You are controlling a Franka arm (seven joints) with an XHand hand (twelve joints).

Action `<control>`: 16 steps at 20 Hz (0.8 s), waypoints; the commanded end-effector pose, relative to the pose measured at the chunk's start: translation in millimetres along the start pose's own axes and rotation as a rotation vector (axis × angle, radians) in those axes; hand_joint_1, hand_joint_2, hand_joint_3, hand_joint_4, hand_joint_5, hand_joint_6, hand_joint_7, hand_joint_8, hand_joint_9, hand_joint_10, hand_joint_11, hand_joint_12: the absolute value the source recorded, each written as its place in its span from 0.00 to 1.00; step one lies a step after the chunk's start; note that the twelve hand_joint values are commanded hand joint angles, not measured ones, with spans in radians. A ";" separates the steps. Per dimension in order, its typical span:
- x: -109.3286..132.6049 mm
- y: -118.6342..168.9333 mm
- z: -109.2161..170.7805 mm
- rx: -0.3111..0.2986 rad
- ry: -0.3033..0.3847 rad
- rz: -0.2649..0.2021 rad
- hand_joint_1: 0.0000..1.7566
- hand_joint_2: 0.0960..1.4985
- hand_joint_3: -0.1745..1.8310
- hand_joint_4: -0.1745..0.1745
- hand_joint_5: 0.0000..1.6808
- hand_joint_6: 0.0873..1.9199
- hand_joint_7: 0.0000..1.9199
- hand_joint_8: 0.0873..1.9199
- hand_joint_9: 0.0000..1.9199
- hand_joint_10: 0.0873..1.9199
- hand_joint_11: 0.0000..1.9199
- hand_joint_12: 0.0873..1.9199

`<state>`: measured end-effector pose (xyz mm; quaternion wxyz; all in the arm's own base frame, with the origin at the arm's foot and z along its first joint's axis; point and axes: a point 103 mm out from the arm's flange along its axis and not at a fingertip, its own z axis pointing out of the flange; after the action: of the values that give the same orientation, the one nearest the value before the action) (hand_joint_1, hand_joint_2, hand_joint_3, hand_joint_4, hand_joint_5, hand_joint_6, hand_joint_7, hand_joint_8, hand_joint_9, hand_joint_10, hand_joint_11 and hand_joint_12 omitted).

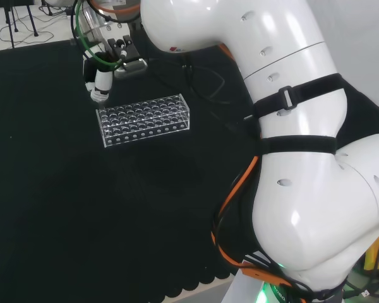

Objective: Pick up the test tube.

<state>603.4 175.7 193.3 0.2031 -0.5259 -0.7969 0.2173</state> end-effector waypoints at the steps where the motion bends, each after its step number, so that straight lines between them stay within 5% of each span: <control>1: 7.2 5.5 -0.8 0.008 -0.016 0.005 0.61 0.35 0.45 0.00 0.41 0.46 0.52 0.46 0.42 0.40 0.24 0.72; 8: 14.6 11.7 -1.1 -0.024 -0.035 0.008 0.64 0.34 0.44 0.00 0.52 0.41 0.61 0.42 0.50 0.36 0.27 0.70; 12: 14.7 10.5 -4.8 -0.079 -0.046 0.021 0.72 0.47 0.33 0.00 0.69 0.35 0.64 0.37 0.60 0.33 0.35 0.66; 16: 13.0 8.5 -6.4 -0.102 -0.047 0.023 0.80 0.46 0.34 0.00 0.71 0.34 0.68 0.39 0.62 0.26 0.42 0.61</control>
<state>613.2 191.6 197.1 0.1743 -0.5322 -0.8027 0.2051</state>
